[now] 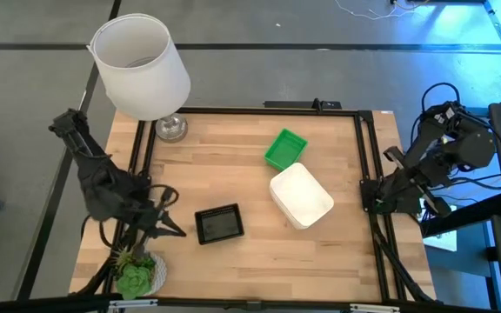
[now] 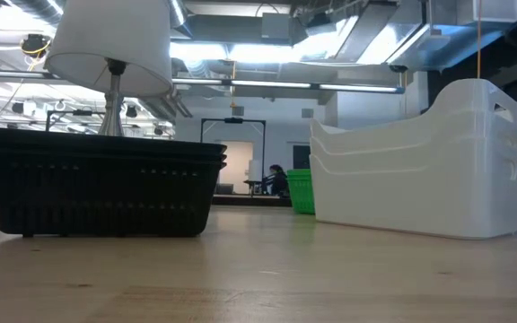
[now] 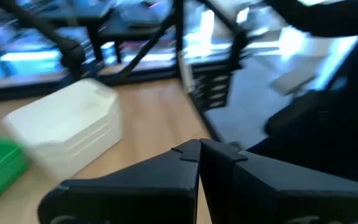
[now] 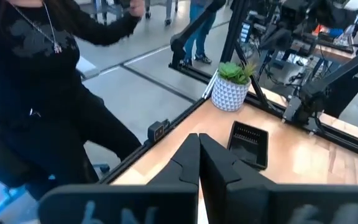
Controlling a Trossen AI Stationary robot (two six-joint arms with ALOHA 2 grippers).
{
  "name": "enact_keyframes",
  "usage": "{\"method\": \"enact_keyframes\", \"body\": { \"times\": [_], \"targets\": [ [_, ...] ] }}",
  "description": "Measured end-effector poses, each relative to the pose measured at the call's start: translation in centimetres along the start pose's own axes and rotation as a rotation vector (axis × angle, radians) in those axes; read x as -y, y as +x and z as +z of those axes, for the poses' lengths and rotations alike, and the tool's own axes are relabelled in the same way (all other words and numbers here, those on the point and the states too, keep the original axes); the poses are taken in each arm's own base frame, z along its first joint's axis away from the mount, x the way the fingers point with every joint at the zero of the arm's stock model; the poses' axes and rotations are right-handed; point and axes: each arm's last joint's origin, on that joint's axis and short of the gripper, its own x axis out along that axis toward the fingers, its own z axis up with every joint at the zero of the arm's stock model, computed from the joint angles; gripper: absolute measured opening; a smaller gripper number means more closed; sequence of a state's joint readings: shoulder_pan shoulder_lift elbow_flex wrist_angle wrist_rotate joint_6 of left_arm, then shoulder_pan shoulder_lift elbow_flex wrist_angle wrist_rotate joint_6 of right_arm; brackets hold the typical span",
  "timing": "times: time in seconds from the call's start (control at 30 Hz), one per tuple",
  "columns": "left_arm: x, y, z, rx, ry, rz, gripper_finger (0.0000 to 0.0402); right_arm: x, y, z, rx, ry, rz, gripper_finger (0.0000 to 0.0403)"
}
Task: Stack baskets by color
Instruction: Return to Home Position
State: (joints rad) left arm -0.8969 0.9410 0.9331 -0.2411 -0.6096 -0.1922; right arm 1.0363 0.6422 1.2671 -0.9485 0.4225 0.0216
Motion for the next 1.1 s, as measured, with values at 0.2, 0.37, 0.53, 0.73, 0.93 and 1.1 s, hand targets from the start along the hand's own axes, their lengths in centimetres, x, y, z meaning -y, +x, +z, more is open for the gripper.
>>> {"method": "enact_keyframes", "body": {
  "times": [0.2,0.37,0.53,0.73,0.93,1.1],
  "targets": [
    [-2.6,0.9,-0.8,0.046,0.024,-0.128,0.0000,-0.1,0.5,-2.5,0.030,0.010,-0.003,0.0000],
    [-5.2,1.9,-0.6,0.026,0.028,-0.218,0.0000,0.1,0.2,-5.2,0.131,-0.033,-0.017,0.0000],
    [-7.6,2.4,-0.4,0.027,0.030,-0.230,0.0000,0.9,-1.6,-7.2,0.240,-0.017,-0.026,0.0000],
    [-9.6,3.0,-0.6,0.013,0.062,-0.222,0.0000,2.0,-3.9,-8.7,0.302,-0.030,-0.061,0.0000],
    [-11.6,3.4,-2.0,-0.012,0.071,-0.130,0.0000,3.0,-5.4,-10.1,0.325,0.000,-0.148,0.0000],
    [-13.2,3.7,-3.5,-0.002,0.044,-0.098,0.0000,3.8,-6.3,-11.6,0.286,0.036,-0.275,0.0000]
  ]
}}
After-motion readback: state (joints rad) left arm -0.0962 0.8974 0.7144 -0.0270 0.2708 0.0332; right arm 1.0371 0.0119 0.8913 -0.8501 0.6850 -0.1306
